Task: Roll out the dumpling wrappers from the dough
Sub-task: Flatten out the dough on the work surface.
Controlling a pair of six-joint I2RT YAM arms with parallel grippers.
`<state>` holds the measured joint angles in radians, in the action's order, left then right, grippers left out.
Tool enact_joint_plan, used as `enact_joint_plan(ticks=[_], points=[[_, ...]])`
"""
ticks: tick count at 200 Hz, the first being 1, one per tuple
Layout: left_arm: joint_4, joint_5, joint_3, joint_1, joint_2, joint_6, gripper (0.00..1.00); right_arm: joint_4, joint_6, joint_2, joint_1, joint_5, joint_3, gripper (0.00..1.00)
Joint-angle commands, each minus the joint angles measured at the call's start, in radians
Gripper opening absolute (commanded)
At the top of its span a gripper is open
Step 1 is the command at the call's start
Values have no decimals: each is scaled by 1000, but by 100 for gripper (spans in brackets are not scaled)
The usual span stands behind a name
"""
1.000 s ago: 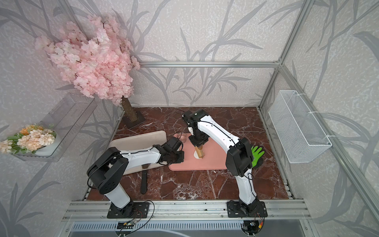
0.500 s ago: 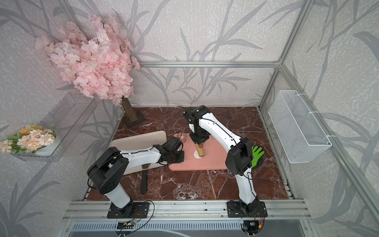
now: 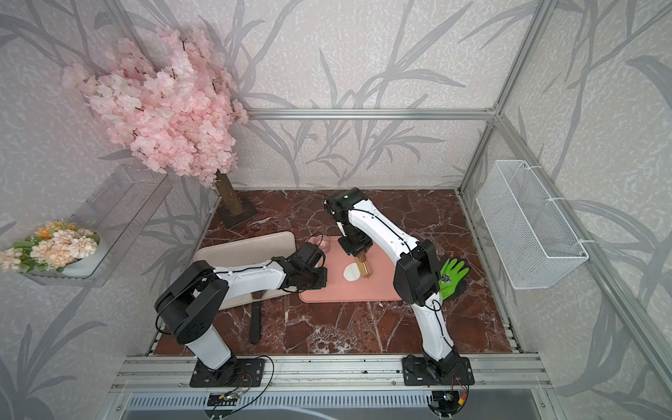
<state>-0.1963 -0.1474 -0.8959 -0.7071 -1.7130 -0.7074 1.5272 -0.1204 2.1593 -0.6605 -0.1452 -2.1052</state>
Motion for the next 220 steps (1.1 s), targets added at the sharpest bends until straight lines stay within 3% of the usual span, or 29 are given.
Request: enact_joint_plan(ticks=[1,35,73,98,170,220], points=[[-117,10,42,-8,-62,5,0,-6,18,69,-7,75,-3,0],[-114,8,44,-10,-64,2,0,9,8,54,0,35,-22,0],[-103,0,38,-11,-85,3,0,43,-14,-58,43,-33,-67,0],[-88,-4,30,-12,-99,3,0,42,-16,-95,32,2,-93,0],[-96,8,22,-15,-94,-6,0,31,-3,31,-14,75,-118,0],[-89,5,34,-14,-94,2,0,-23,0,85,-11,112,21,0]])
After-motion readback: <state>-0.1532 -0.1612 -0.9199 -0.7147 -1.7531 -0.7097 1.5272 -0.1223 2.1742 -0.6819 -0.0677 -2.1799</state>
